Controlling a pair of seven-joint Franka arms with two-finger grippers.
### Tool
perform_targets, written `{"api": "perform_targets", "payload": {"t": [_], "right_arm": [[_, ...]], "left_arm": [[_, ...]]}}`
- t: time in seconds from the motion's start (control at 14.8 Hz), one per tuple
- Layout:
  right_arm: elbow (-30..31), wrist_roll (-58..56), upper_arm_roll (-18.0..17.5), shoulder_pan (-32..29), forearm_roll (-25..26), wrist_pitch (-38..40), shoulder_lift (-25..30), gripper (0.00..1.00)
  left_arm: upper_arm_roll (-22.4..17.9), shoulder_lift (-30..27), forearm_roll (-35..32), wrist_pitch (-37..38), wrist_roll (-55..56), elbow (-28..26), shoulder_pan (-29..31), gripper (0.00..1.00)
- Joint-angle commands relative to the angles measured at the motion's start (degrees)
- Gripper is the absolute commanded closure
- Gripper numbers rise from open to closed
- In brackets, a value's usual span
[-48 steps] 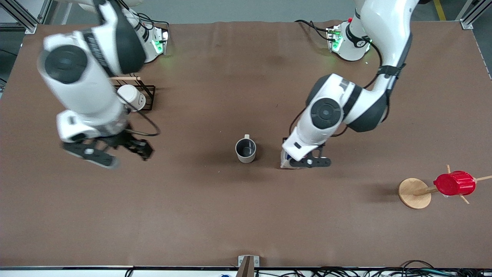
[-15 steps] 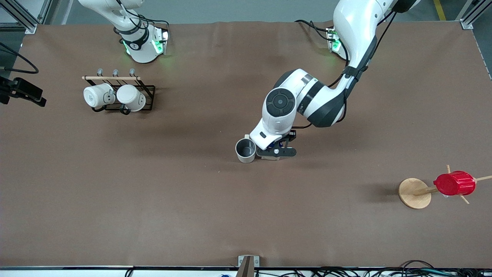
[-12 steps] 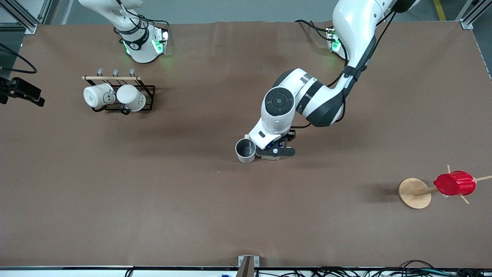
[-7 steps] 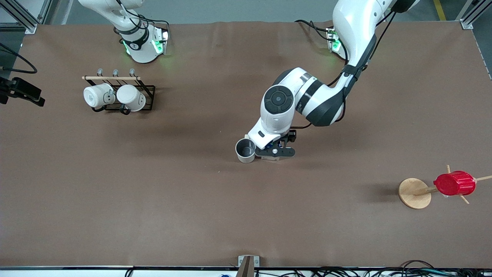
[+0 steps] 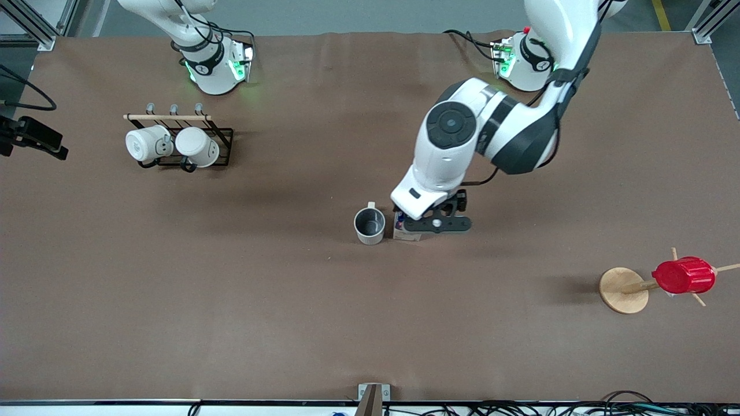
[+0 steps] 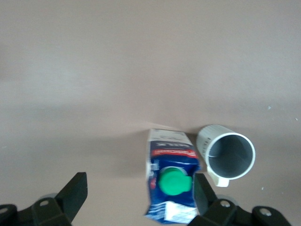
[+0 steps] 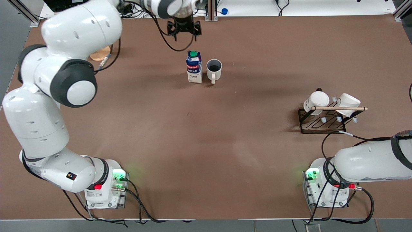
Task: Place cup and milk on table
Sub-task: 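Open the left gripper and lift it off the milk carton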
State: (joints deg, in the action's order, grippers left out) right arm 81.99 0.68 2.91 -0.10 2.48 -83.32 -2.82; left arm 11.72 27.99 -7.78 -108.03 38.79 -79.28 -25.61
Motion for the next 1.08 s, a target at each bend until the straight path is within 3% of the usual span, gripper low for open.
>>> {"api": "perform_targets", "payload": {"t": [0.0, 0.54, 0.88, 1.02], "right_arm": [[2.3, -0.6, 0.2, -0.2, -1.2, -0.5, 2.1, 0.00], [2.3, -0.6, 0.2, -0.2, -1.2, -0.4, 2.1, 0.00], [2.3, -1.1, 0.2, -0.1, -1.3, -0.8, 2.1, 0.00], [2.3, -1.5, 0.2, -0.1, -3.8, -0.9, 2.1, 0.00]], "left_arm": [[0.3, -5.3, -0.8, 1.2, -0.3, -3.8, 3.7, 0.00], [0.4, -18.1, 2.5, 1.3, -9.6, -14.0, 13.1, 0.00], [0.4, -20.9, 3.3, 3.1, -14.5, -15.6, 17.5, 0.00], [0.4, -21.8, 3.4, 3.5, -16.6, -16.4, 19.3, 0.00]]}}
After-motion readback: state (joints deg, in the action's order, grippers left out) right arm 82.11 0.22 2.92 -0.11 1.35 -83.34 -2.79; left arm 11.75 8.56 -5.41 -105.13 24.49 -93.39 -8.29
